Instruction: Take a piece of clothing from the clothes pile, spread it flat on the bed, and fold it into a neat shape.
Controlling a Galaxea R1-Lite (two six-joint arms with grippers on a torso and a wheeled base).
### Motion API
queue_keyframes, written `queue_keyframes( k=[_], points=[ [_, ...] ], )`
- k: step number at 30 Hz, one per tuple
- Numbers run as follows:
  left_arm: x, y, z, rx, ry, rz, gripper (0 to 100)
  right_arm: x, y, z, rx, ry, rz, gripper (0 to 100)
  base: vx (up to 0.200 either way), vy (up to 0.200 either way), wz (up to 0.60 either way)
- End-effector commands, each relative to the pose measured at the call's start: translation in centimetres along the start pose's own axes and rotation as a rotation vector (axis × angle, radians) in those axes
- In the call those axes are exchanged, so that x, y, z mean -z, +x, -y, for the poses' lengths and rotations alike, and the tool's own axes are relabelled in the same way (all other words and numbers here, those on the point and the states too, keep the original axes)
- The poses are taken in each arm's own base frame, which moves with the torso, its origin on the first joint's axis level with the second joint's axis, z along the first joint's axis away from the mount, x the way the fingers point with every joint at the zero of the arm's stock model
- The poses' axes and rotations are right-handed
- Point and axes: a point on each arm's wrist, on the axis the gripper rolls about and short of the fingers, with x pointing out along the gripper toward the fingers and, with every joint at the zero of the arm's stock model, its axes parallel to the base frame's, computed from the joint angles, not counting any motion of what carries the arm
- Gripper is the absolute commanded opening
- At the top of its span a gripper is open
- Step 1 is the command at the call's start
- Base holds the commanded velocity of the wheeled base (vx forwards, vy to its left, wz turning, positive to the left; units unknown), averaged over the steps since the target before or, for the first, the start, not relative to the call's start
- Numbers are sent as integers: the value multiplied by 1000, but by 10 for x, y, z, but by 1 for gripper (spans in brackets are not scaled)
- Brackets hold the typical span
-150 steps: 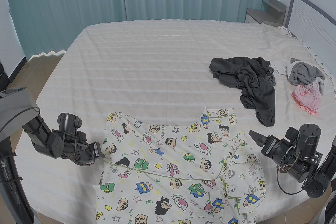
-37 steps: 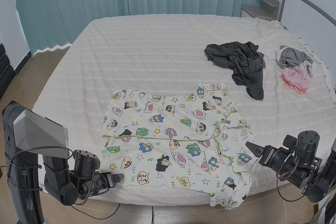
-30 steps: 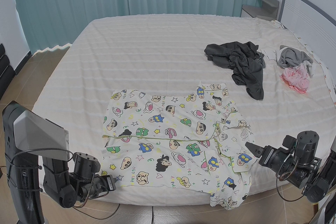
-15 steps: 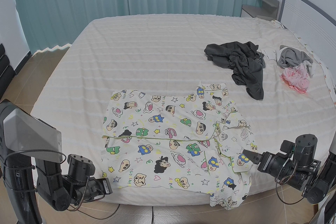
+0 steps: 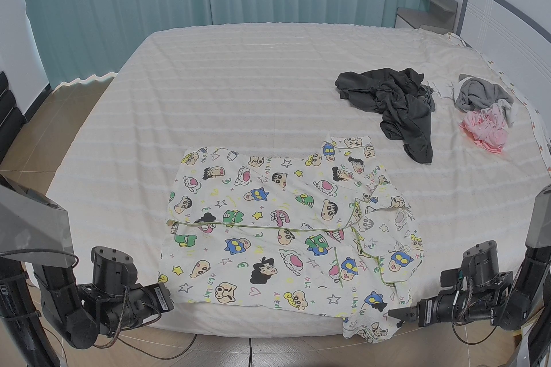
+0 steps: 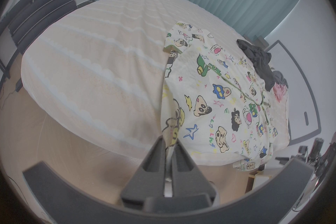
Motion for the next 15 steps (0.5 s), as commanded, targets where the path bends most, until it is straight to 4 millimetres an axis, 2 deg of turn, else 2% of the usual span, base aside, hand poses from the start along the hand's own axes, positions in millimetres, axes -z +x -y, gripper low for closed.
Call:
queue_keyframes(
  k=[1,6,12,15],
  points=[
    [-9,-10,6,43,-39,58,0,19,13,16,40,-22,-162,100,0,0,0],
    [-12,-16,7,59,-82,80,0,28,25,26,-2,-64,-232,100,0,0,0],
    [-14,-20,6,60,-100,95,0,33,43,38,-35,-113,-223,100,0,0,0],
    [-14,-20,6,60,-100,95,0,33,43,38,-35,-113,-223,100,0,0,0]
  ],
)
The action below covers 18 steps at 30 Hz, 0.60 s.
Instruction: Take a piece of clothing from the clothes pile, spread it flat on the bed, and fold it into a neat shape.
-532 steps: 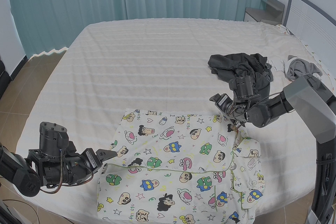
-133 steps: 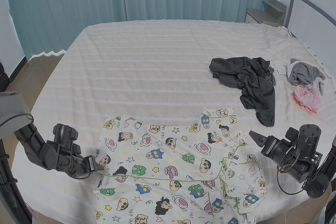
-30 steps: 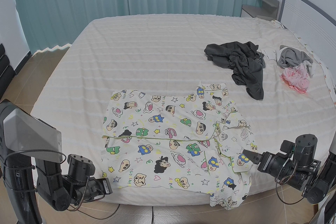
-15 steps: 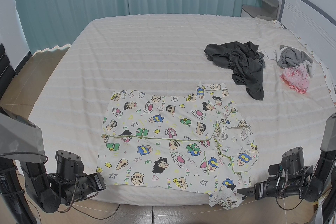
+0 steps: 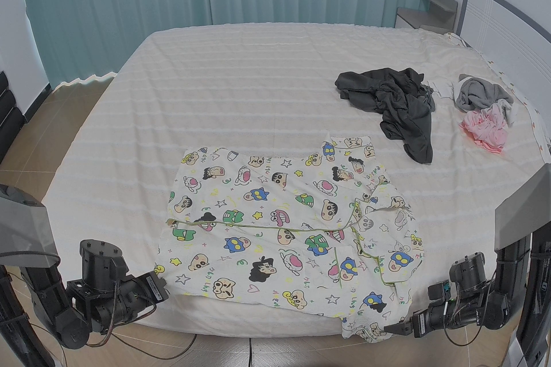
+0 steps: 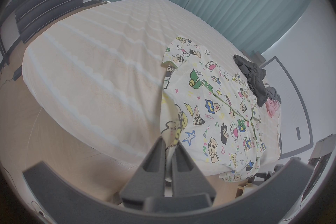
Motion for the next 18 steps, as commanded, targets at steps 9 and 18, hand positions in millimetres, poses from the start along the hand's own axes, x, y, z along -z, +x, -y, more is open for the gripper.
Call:
queue_keyframes(
  k=[9,18],
  points=[
    [4,-12,-6,-30,-34,0,0,14,32,5,-95,-75,8,100,0,0,0],
    [4,-13,-5,-19,-75,-3,0,14,33,3,-103,-81,11,100,0,0,0]
  ],
)
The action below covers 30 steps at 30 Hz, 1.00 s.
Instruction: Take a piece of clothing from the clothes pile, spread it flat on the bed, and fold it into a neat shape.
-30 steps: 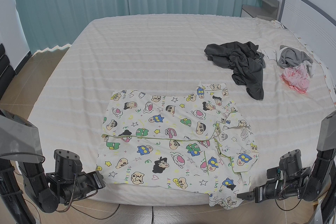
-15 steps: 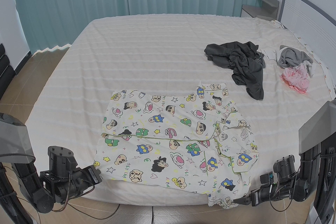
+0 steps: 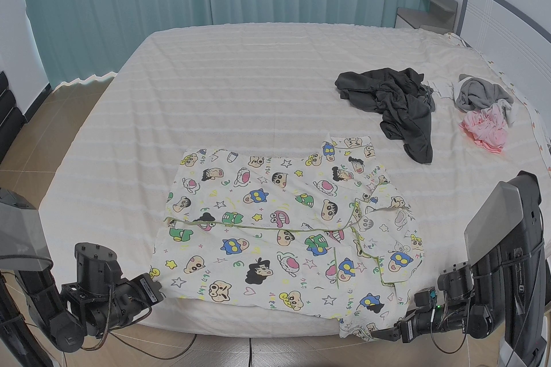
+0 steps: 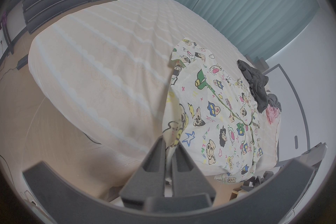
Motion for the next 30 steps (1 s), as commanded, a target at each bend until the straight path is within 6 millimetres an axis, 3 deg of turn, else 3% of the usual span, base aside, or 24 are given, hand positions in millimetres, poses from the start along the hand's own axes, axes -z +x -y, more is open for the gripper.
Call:
queue_keyframes(
  k=[1,2,24,30],
  points=[
    [2,-2,-1,1,-15,-13,0,6,0,-1,-3,6,-27,100,0,0,0],
    [2,-2,-1,1,-15,-13,0,6,0,-1,-3,6,-27,0,0,0,0],
    [11,-11,-10,-92,73,-119,0,2,-6,4,4,112,-6,0,0,0,0],
    [14,-12,-13,-120,80,-147,0,-4,-27,5,-33,158,-15,0,0,0,0]
  ],
)
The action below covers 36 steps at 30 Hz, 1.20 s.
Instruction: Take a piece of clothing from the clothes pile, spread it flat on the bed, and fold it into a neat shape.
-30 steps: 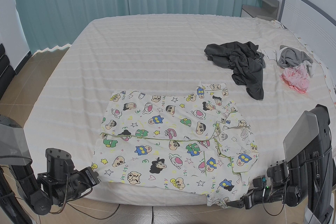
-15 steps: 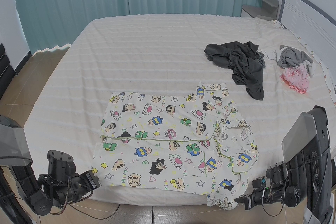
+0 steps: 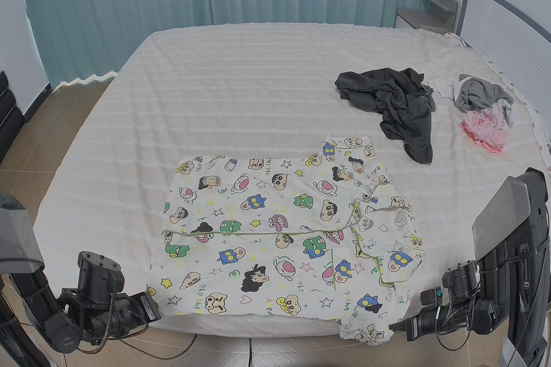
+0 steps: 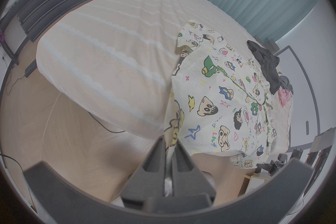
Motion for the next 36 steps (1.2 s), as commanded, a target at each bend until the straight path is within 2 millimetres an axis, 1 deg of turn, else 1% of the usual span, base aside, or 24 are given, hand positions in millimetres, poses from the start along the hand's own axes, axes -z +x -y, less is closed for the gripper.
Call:
queue_keyframes(
  k=[1,2,5,12,15,19,20,26,29,33,35,36],
  points=[
    [3,-3,-3,-17,4,-17,0,-6,-20,-2,-26,25,16,0,0,0,0],
    [4,-3,-4,-26,8,-29,0,-4,-26,-2,-39,42,-9,0,0,0,0],
    [6,-3,-5,-42,21,-50,0,-3,-31,-2,-41,55,-21,0,0,0,0],
    [10,-3,-9,-70,41,-89,0,-9,-43,3,-58,73,33,0,0,0,0],
    [8,-1,-7,-57,40,-85,0,-7,-40,4,-67,78,19,0,0,0,0],
    [5,1,-3,-45,36,-71,0,-3,-31,8,-59,70,0,0,0,0,0],
    [3,2,-2,-39,34,-67,0,-3,-28,9,-59,59,10,100,0,0,0],
    [-4,6,4,-16,27,-38,0,-6,-12,14,-67,4,82,100,0,0,0],
    [-5,7,6,-11,25,-32,0,-6,-5,12,-78,-19,81,100,0,0,0],
    [-6,7,6,-10,25,-31,0,-9,-2,12,-77,-27,89,100,0,0,0],
    [-6,7,6,-9,24,-30,0,-8,-1,10,-82,-34,85,100,0,0,0],
    [-6,7,6,-8,23,-29,0,-7,3,6,-95,-49,70,100,0,0,0]
  ],
)
